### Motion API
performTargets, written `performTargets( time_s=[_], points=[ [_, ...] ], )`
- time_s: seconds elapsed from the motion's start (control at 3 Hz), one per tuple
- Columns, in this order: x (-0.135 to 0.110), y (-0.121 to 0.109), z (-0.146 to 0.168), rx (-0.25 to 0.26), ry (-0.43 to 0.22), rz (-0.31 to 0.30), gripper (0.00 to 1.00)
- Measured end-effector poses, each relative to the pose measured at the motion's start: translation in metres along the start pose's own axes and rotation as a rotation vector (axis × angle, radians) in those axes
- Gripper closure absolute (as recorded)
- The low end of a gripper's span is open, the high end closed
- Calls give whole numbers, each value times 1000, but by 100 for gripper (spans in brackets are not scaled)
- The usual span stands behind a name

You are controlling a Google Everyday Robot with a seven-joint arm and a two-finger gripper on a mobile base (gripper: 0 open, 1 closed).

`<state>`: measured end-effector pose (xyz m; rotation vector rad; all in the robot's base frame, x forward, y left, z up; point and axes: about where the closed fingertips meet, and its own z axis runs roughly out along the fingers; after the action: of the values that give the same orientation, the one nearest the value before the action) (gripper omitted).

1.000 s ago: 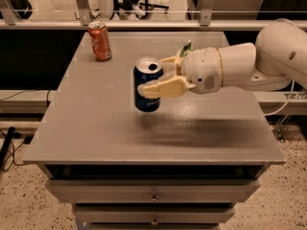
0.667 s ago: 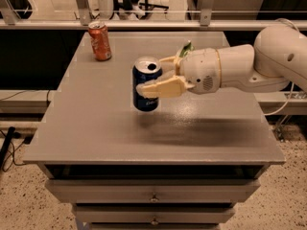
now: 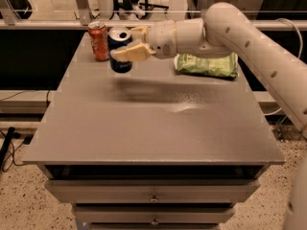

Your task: Move pepsi can near coke can

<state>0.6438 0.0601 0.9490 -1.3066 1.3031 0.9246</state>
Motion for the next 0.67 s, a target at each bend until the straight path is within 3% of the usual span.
performTargets(
  time_s=[0.33, 0.67],
  points=[
    [-16, -50, 30, 19, 15, -46, 100],
    [-11, -104, 33, 111, 115, -47, 100]
  ],
)
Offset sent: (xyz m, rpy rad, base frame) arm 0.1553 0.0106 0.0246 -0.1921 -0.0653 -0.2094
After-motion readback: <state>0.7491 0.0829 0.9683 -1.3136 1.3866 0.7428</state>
